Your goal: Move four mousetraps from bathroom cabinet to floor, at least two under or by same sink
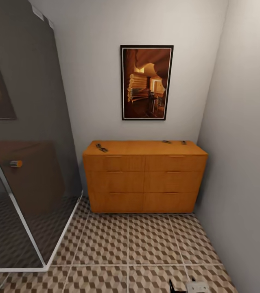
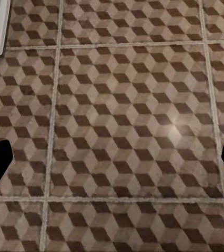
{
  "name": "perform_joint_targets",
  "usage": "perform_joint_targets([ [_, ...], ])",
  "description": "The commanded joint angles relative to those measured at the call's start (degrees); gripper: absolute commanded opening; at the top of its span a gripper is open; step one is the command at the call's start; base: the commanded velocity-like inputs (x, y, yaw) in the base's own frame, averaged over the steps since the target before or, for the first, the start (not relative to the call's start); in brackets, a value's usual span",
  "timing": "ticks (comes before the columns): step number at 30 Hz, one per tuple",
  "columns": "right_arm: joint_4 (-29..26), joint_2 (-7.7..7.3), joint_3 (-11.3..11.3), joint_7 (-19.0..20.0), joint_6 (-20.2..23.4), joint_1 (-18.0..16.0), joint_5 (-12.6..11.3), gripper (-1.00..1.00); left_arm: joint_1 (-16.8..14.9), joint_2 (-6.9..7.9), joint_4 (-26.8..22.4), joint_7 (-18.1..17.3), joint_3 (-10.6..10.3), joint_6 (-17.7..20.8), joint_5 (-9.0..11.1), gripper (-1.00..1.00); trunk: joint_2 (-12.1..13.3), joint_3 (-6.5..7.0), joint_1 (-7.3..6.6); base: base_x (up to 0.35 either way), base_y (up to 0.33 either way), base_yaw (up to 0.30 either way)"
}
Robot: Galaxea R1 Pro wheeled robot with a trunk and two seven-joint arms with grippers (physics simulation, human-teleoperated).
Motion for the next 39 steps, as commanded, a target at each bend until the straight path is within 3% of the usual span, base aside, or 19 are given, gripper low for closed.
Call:
perform_joint_targets([
  [1,0.06,0.0,0.05,-0.42,-0.1,-0.04,0.46,1.0,-0.03,0.0,0.03,0.02,0.04,-0.18,0.02,1.0,-0.03,-0.06,0.02,0.264,0.0,0.0],
  [16,0.09,-0.06,0.05,-0.42,-0.1,-0.05,0.46,1.0,-0.03,0.0,0.41,0.02,0.04,-0.17,-0.01,1.0,-0.03,-0.02,0.02,0.264,-0.007,-0.009],
  [27,0.1,-0.07,0.05,-0.42,-0.09,-0.05,0.46,1.0,-0.03,-0.06,0.71,0.02,-0.02,-0.22,-0.08,1.0,-0.03,0.19,0.02,0.253,-0.146,-0.064],
  [39,0.1,-0.12,0.05,-0.42,-0.1,-0.03,0.48,1.0,-0.03,-0.44,0.71,0.02,-0.05,-0.27,-0.07,1.0,-0.03,0.19,0.02,0.038,-0.029,-0.002],
])
